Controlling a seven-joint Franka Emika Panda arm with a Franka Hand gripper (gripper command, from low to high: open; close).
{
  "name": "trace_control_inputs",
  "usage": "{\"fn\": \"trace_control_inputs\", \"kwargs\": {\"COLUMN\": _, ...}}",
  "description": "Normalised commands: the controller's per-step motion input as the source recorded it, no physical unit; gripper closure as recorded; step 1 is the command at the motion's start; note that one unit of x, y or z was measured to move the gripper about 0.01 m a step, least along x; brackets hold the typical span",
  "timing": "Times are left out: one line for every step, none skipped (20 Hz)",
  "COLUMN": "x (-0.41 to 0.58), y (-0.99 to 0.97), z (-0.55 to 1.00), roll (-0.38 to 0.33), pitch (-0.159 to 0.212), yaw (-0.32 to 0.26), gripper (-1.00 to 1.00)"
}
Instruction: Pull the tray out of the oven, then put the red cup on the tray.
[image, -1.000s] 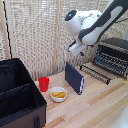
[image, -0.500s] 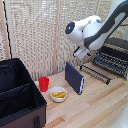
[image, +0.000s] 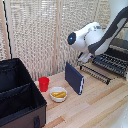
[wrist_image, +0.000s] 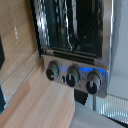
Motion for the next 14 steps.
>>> {"fn": "trace_control_inputs", "kwargs": {"x": 0.0, "y": -0.52, "z": 0.01, "roll": -0.035, "pitch": 0.084, "yaw": 0.212, "gripper": -1.0}}
{"fn": "trace_control_inputs", "kwargs": {"x": 0.0, "y": -0.53, "z": 0.01, "roll": -0.036, "pitch": 0.08, "yaw": 0.211, "gripper": -1.0}}
{"fn": "trace_control_inputs", "kwargs": {"x": 0.0, "y": -0.53, "z": 0.0, "roll": -0.06, "pitch": 0.061, "yaw": 0.204, "gripper": -1.0}}
{"fn": "trace_control_inputs", "kwargs": {"x": 0.0, "y": -0.5, "z": 0.0, "roll": -0.099, "pitch": 0.048, "yaw": 0.199, "gripper": -1.0}}
{"fn": "trace_control_inputs", "kwargs": {"x": 0.02, "y": -0.48, "z": -0.02, "roll": -0.132, "pitch": 0.031, "yaw": 0.19, "gripper": -1.0}}
{"fn": "trace_control_inputs", "kwargs": {"x": 0.046, "y": -0.47, "z": -0.03, "roll": -0.147, "pitch": 0.014, "yaw": 0.181, "gripper": -1.0}}
{"fn": "trace_control_inputs", "kwargs": {"x": 0.074, "y": -0.47, "z": -0.07, "roll": -0.161, "pitch": 0.0, "yaw": 0.175, "gripper": -1.0}}
{"fn": "trace_control_inputs", "kwargs": {"x": 0.063, "y": -0.46, "z": -0.05, "roll": -0.174, "pitch": 0.0, "yaw": 0.167, "gripper": -1.0}}
{"fn": "trace_control_inputs", "kwargs": {"x": 0.08, "y": -0.5, "z": -0.06, "roll": -0.18, "pitch": 0.0, "yaw": 0.153, "gripper": -1.0}}
{"fn": "trace_control_inputs", "kwargs": {"x": 0.174, "y": -0.53, "z": -0.07, "roll": -0.181, "pitch": 0.0, "yaw": 0.126, "gripper": -1.0}}
{"fn": "trace_control_inputs", "kwargs": {"x": 0.257, "y": -0.52, "z": -0.05, "roll": -0.179, "pitch": 0.0, "yaw": 0.107, "gripper": -1.0}}
{"fn": "trace_control_inputs", "kwargs": {"x": 0.326, "y": -0.54, "z": -0.05, "roll": -0.164, "pitch": 0.0, "yaw": 0.09, "gripper": -1.0}}
{"fn": "trace_control_inputs", "kwargs": {"x": 0.357, "y": -0.53, "z": -0.05, "roll": -0.156, "pitch": 0.0, "yaw": 0.075, "gripper": -1.0}}
{"fn": "trace_control_inputs", "kwargs": {"x": 0.42, "y": -0.53, "z": -0.04, "roll": -0.145, "pitch": 0.0, "yaw": 0.058, "gripper": -1.0}}
